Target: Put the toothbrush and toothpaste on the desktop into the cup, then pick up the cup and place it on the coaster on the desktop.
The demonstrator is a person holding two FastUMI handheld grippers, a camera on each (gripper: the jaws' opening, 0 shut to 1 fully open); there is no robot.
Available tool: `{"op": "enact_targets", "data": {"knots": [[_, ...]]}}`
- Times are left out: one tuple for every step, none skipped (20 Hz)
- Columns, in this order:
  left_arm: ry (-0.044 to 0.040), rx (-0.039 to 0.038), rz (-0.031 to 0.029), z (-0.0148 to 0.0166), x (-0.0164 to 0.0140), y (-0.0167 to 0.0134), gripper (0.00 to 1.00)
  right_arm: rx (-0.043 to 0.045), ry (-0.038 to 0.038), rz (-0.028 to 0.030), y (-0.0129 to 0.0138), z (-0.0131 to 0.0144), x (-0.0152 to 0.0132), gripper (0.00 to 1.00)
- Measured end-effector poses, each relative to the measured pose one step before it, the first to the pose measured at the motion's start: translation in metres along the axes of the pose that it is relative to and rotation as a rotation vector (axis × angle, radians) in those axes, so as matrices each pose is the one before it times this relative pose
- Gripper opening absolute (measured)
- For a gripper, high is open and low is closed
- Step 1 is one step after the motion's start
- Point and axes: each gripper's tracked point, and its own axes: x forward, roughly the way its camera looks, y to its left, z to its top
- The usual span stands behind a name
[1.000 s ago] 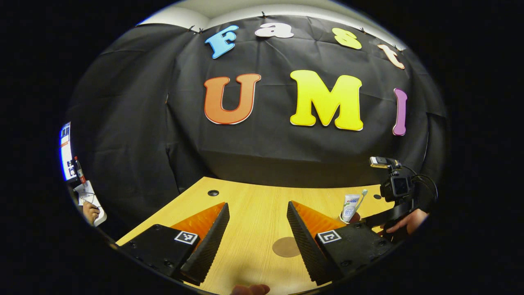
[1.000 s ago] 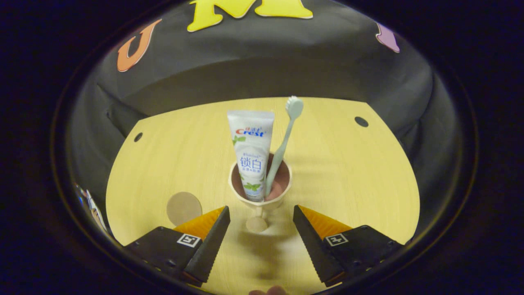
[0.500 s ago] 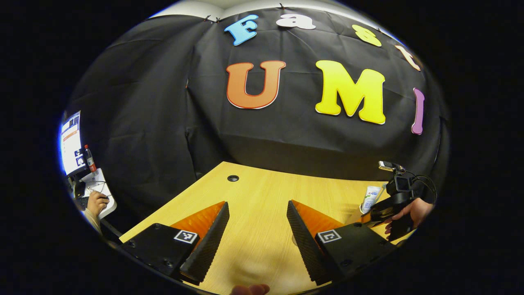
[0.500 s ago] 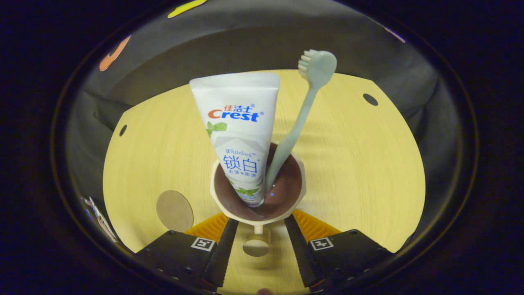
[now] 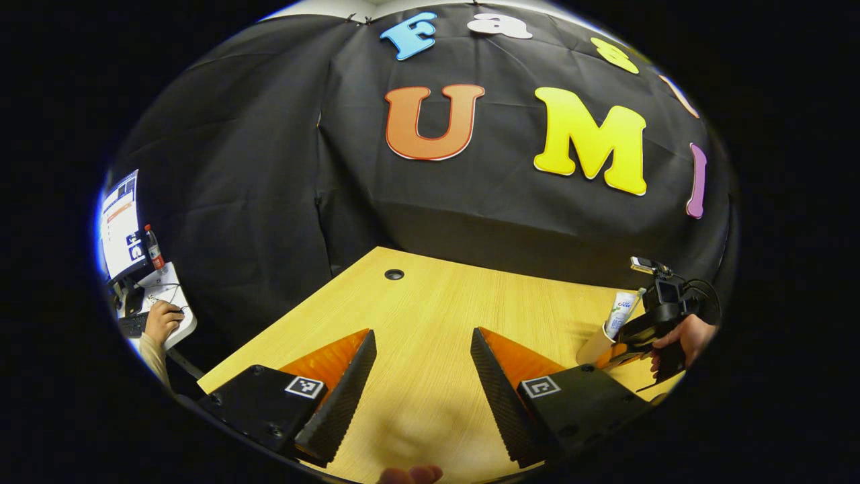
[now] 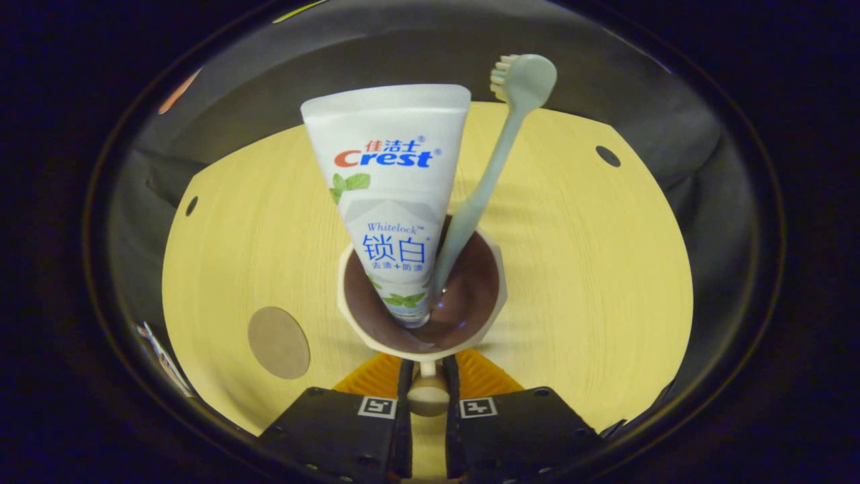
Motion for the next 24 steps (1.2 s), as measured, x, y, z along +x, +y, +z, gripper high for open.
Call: {"op": "enact_targets", "data": {"knots": [[0.00097, 0.00039, -0.00183, 0.00041, -0.00050, -0.00092, 0.91, -0.00050, -0.00046, 0.00214, 0.00074, -0.00059, 0.00370, 0.14], [-0.00143, 0.00069, -0.00095, -0.00122, 0.00059, 0.00085, 0.91, 0.00358, -0.00337, 0.00455, 0.00057, 0.00029, 0.00051, 0.13], [-0.00053, -0.00170, -0.00063, -0.00091, -0.00039, 0.00112, 0.91, -0.00495, 0.00044, -0.00070, -0.00042, 0.00039, -0.00246, 0.10], [-0.00034, -0.00121, 0.00041, -0.00012, -0.00067, 0.00131, 0.90, -0.00493, -0.00074, 0.00291, 0.00028, -0.00036, -0.00090, 0.10], [0.00270, 0.00006, 0.00136, 0.00093, -0.00032, 0.00166, 0.90, -0.00156, -0.00108, 0.00326, 0.00065, -0.00078, 0.00048, 0.10], [-0.00051, 0.00180, 0.00272, -0.00187, 0.00024, 0.00181, 0.90, -0.00209, -0.00453, 0.00086, 0.00020, 0.00048, -0.00076, 0.10], [0.00129, 0.00108, 0.00391, -0.00087, -0.00002, 0.00199, 0.91, -0.00565, -0.00800, -0.00055, 0.00025, 0.00170, -0.00044, 0.10], [0.00118, -0.00077, 0.00266, -0.00070, -0.00172, 0.00187, 0.90, -0.01251, -0.01111, 0.00094, 0.00083, 0.00168, -0.00068, 0.10], [0.00343, -0.00280, 0.00218, -0.00153, -0.00176, 0.00238, 0.90, -0.01551, -0.01126, 0.00343, 0.00036, 0.00121, -0.00098, 0.10], [0.00211, -0.00347, 0.00181, -0.00155, -0.00218, 0.00186, 0.90, -0.01836, -0.01204, 0.00409, 0.00166, 0.00264, -0.00094, 0.10], [-0.00053, -0.00263, 0.00207, -0.00090, -0.00171, 0.00250, 0.90, -0.01817, -0.00807, -0.00014, 0.00056, 0.00072, -0.00055, 0.10], [0.00013, -0.00235, 0.00215, 0.00003, -0.00221, 0.00198, 0.91, -0.01469, -0.00568, 0.00300, 0.00167, 0.00125, 0.00002, 0.10], [-0.00109, -0.00146, 0.00394, 0.00008, -0.00109, 0.00394, 0.91, -0.01702, -0.00261, 0.00709, -0.00133, -0.00238, 0.00096, 0.10], [-0.00355, 0.00007, 0.00572, 0.00044, -0.00176, 0.00403, 0.91, -0.01819, -0.00178, 0.00799, 0.00194, -0.00118, -0.00134, 0.10], [-0.00518, -0.00011, 0.00627, 0.00069, -0.00296, 0.00462, 0.91, -0.01869, -0.00128, 0.00765, 0.00118, -0.00125, -0.00052, 0.10], [-0.00365, -0.00289, 0.00716, -0.00083, -0.00243, 0.00471, 0.91, -0.02205, 0.00301, 0.01101, 0.00261, -0.00061, -0.00080, 0.10], [-0.00114, -0.00383, 0.00805, -0.00206, -0.00207, 0.00608, 0.90, -0.02659, 0.00561, 0.01633, 0.00087, -0.00276, 0.00318, 0.10], [0.00438, -0.00476, 0.00713, -0.00189, -0.00263, 0.00555, 0.90, -0.02580, 0.00487, 0.01176, -0.00060, -0.00131, 0.00288, 0.10], [0.00438, -0.00512, 0.00917, -0.00146, -0.00213, 0.00500, 0.90, -0.01769, 0.00300, 0.00870, 0.00030, -0.00006, 0.00188, 0.10], [0.00120, -0.00549, 0.00863, -0.00142, -0.00231, 0.00556, 0.91, -0.01580, 0.00160, 0.00875, -0.00002, 0.00132, 0.00239, 0.10], [-0.00246, -0.00431, 0.00833, -0.00008, -0.00245, 0.00592, 0.91, -0.01603, 0.00201, 0.00525, -0.00218, 0.00149, 0.00077, 0.10], [-0.00154, -0.00297, 0.00812, -0.00054, -0.00185, 0.00536, 0.91, -0.01084, 0.00297, 0.00201, -0.00187, 0.00160, 0.00111, 0.10], [0.00086, -0.00183, 0.00673, -0.00134, -0.00169, 0.00566, 0.91, -0.00932, 0.00300, 0.00150, 0.00034, 0.00162, -0.00092, 0.10], [0.00339, 0.00035, 0.00717, -0.00116, -0.00190, 0.00442, 0.91, -0.00848, 0.00133, -0.00200, 0.00024, 0.00025, 0.00003, 0.10]]}}
